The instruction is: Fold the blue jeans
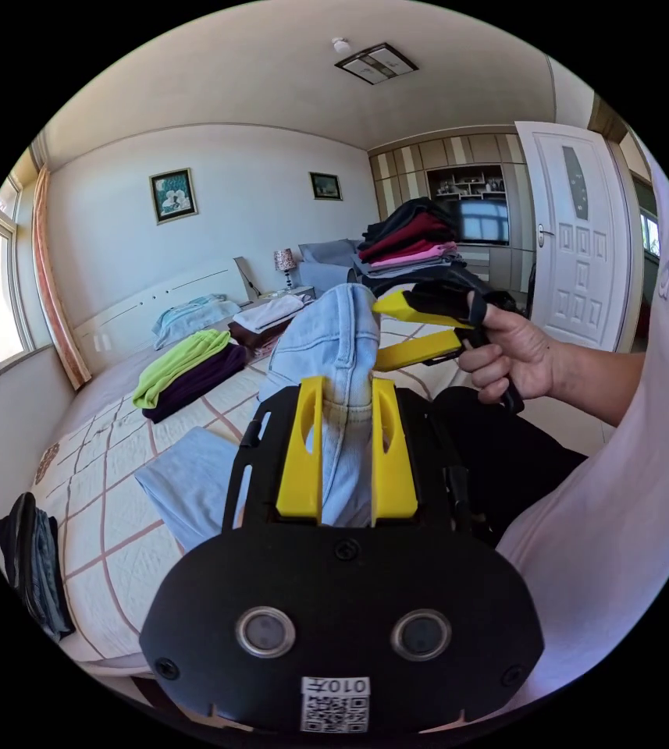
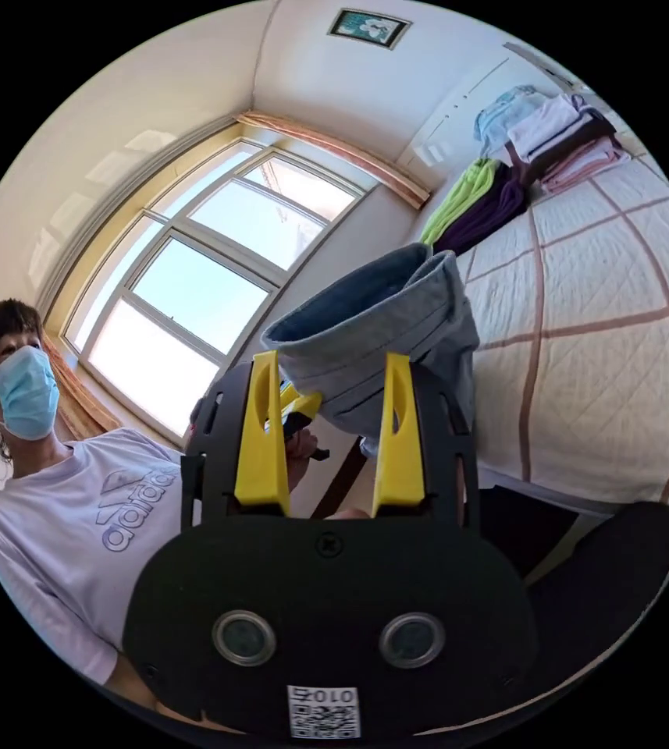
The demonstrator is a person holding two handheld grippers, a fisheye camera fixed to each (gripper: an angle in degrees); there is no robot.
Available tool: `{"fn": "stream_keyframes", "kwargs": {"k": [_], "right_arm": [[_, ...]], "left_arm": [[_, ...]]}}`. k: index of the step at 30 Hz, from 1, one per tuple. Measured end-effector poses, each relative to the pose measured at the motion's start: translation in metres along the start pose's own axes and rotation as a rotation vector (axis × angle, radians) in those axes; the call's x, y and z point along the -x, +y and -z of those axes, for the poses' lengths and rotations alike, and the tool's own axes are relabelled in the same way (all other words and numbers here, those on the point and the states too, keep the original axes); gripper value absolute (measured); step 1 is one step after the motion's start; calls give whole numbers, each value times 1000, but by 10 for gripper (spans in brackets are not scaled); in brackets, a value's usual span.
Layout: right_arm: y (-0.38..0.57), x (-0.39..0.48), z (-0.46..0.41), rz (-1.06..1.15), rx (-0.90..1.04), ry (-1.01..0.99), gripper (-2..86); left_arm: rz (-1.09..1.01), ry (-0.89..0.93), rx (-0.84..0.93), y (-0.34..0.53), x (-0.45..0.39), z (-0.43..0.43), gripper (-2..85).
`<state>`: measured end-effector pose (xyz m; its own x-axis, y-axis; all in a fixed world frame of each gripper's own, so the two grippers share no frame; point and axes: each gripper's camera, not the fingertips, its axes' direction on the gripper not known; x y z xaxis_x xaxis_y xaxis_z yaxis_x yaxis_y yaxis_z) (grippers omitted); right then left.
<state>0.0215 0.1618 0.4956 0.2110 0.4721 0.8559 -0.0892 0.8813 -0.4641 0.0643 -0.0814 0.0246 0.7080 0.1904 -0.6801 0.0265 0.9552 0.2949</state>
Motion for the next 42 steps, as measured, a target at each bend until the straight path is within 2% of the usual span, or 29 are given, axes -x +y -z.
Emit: {"fn": "stream_keyframes", "kwargs": {"k": [4,8,12,16,19,21,24,26,30,32,38,42], "right_arm": [[4,-12,-12,-58,37,28,153],[2,-14,-19,-64,91,115,65],[1,14,-48,75,165,180,56],[-1,58,-88,283,240,229,58],[-7,80,-102,406,274,295,70],[-8,72,-88,440,177,192,101],[0,39,-82,381,129,265,139],[12,19,-83,336,134,273,142],[35,-11,-105,266,140,113,134],[37,-14,-129,271,205,164,131],[12,3,-206,461,317,372,129],[2,22,-280,627,472,341,134]], "left_arm": [[-87,1,52,6,-33,6,114],[-111,-113,52,7,-45,17,137],[-150,-245,105,0,-60,12,152],[-147,-354,62,-9,-62,34,140],[38,-229,52,-25,-1,73,125],[176,-103,-8,-25,53,105,117],[282,29,-196,-17,118,180,109],[116,21,-345,-23,125,254,104],[-169,-48,-546,-19,107,359,99],[-285,-94,-669,-8,91,408,95],[-396,-128,-795,22,61,473,87],[-228,-178,-729,29,70,483,82]]}}
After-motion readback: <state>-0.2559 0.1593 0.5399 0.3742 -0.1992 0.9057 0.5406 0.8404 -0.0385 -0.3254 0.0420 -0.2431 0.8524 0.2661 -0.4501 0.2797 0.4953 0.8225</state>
